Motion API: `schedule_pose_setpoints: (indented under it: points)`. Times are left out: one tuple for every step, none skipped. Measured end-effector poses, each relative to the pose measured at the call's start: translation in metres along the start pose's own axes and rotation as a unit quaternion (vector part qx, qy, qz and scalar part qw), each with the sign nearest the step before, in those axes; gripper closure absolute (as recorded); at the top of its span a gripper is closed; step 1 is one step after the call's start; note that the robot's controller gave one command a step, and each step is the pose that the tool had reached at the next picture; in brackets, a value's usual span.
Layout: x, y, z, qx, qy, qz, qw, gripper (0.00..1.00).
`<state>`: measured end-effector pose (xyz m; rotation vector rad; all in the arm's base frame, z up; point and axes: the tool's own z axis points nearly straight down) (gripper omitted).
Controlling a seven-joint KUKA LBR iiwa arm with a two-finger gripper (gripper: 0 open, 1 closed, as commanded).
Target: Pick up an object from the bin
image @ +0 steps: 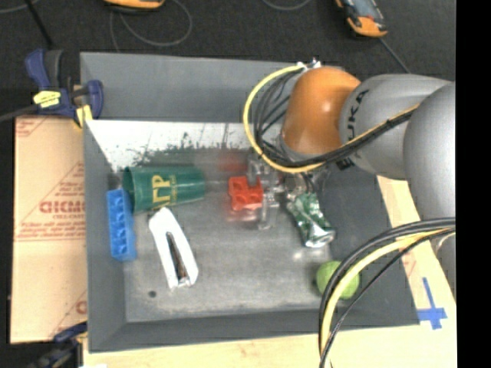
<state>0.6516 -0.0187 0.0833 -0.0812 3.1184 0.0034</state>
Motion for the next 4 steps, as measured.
schedule_pose_setpoints:
  points:
    - [0.001, -0.003, 0.006, 0.001, -0.0011, 0.053, 0.9986, 1.0]
    - [0.001, -0.003, 0.006, 0.001, -0.0011, 0.053, 0.9986, 1.0]
    - [0.011, -0.004, -0.038, 0.002, 0.0109, 0.042, 0.9991, 1.0]
    - [0.013, -0.002, -0.157, 0.002, 0.0087, 0.029, 0.9996, 1.0]
